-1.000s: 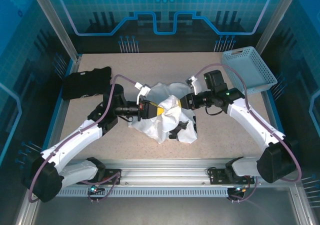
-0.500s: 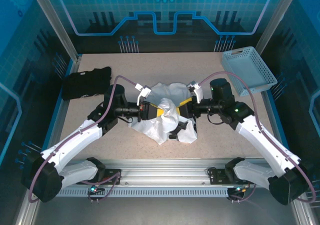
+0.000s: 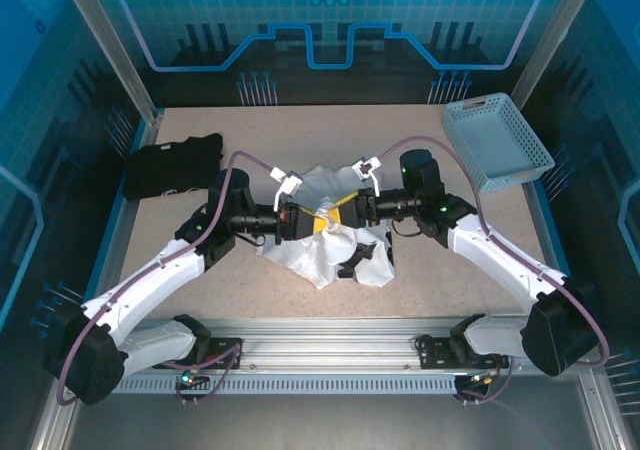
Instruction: Fold the inside-out t-shirt
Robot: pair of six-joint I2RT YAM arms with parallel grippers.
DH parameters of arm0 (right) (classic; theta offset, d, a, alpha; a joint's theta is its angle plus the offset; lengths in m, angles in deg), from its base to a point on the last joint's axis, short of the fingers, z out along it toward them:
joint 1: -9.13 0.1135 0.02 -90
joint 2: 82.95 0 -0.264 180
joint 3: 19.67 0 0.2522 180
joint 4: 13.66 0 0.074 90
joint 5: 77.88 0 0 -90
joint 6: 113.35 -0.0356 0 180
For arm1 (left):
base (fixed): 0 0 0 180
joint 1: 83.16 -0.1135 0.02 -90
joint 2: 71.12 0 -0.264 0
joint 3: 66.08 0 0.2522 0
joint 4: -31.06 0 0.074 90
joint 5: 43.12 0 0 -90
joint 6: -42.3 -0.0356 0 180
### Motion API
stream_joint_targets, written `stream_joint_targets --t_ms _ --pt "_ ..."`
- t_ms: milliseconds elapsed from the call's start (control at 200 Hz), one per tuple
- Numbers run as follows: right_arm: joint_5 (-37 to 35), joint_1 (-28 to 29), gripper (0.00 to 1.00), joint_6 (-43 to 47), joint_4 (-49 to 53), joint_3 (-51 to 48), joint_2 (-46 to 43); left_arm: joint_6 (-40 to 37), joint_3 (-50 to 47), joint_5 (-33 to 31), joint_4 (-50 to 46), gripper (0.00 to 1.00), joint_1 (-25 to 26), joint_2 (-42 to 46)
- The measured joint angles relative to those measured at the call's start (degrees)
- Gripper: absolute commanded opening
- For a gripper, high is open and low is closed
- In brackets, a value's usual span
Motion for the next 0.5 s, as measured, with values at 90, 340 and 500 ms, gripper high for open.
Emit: stream_joint_targets --t_ms 90,340,500 --pt "0.74 0.04 0.31 -1.31 -1.2 -0.98 0.09 0.0 0.0 -0.35 0.0 0.0 0.0 0.0" --pt "0.31 0.24 0.0 -3.5 -2.58 -1.55 -0.52 -0.13 0.0 -1.84 -0.39 0.0 0.0 0.0" --pt "-1.05 0.24 0.0 -3.56 -2.4 -1.38 -3.63 -1.97 -0.11 -7.41 -3.91 0.11 0.0 0.55"
